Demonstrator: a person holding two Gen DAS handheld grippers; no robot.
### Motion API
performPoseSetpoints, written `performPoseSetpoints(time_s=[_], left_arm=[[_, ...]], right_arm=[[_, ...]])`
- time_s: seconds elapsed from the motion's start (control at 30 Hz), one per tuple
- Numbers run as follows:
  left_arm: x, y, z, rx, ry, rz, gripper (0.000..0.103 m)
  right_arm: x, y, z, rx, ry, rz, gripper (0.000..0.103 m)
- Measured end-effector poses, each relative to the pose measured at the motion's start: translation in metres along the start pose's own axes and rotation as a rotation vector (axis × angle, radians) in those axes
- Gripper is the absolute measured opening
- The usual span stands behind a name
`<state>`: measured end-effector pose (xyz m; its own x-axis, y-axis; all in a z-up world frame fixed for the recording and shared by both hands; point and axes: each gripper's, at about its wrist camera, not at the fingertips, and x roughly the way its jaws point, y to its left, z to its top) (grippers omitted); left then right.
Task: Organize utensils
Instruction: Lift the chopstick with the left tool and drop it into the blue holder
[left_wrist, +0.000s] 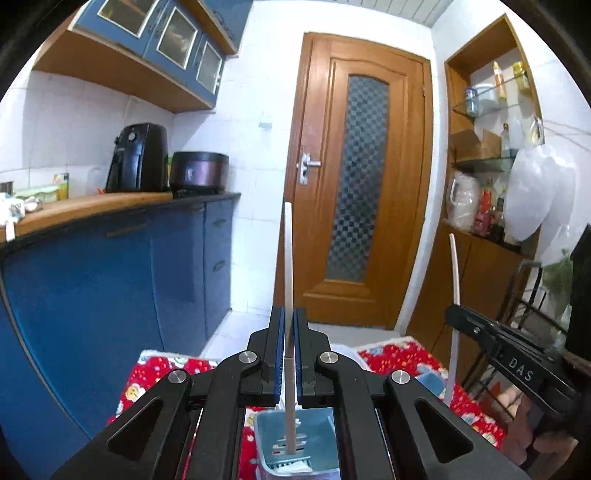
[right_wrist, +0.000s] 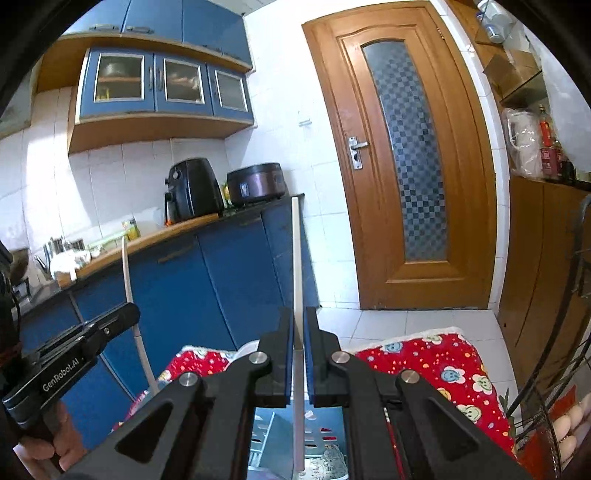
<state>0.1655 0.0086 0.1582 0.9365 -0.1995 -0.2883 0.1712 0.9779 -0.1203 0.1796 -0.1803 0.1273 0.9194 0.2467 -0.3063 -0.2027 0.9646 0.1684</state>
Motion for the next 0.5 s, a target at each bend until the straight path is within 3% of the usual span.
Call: performPoseSetpoints(time_s=[0.13, 0.5], left_arm=[[0.009, 0.001, -0.014, 0.016, 0.016, 0.000, 0.004], [0.016, 0.002, -0.040, 0.030, 0.060, -0.008, 0.004]], right_arm=[[0.006, 0.007, -0.013, -0.049, 0.024, -0.032, 0.007], [0.017, 0.007, -0.037, -0.006, 0.101, -0.039, 0.007]])
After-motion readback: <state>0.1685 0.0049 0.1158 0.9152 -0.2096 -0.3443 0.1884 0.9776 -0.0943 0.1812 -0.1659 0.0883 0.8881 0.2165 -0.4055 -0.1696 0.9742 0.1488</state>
